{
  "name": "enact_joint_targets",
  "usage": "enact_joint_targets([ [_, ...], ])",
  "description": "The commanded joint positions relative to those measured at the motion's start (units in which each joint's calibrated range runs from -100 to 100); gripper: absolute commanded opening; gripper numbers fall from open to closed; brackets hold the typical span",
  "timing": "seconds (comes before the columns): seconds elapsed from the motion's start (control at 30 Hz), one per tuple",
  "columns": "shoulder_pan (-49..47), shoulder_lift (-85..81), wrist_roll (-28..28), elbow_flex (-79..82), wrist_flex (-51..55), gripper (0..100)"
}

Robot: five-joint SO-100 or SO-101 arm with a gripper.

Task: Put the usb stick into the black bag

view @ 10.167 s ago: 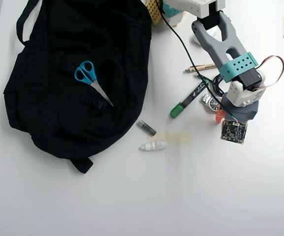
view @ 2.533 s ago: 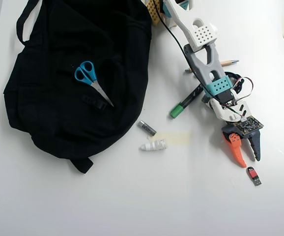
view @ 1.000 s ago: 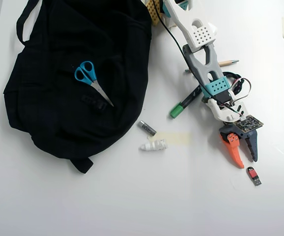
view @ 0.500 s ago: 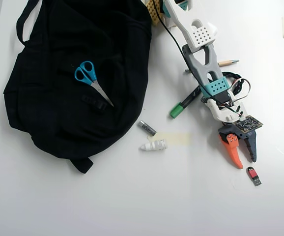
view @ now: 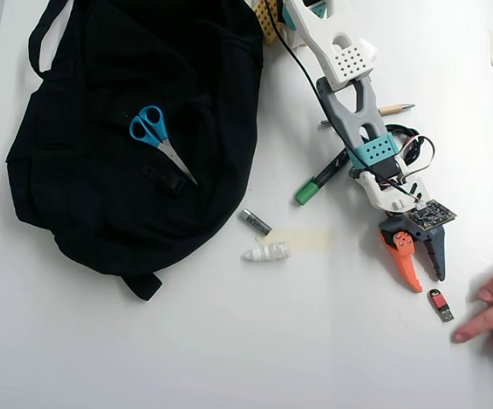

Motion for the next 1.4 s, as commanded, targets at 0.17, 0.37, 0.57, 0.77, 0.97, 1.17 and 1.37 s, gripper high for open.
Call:
enact_joint_targets([
  [0.17,0.2,0.2,0.4,0.7,0.3,16],
  [0.37,0.2,0.3,0.4,0.8,0.3,16],
  [0.57,0.2,0.3,0.4,1.6,0.3,16],
  [0.77,0.2,0.3,0.4,1.6,0.3,16],
  [0.97,0.2,0.3,0.0,1.8,0.3,15],
  [1.17,0.2,0.3,0.0,1.8,0.3,3],
  [1.37,0.1,0.4,0.0,1.8,0.3,2],
])
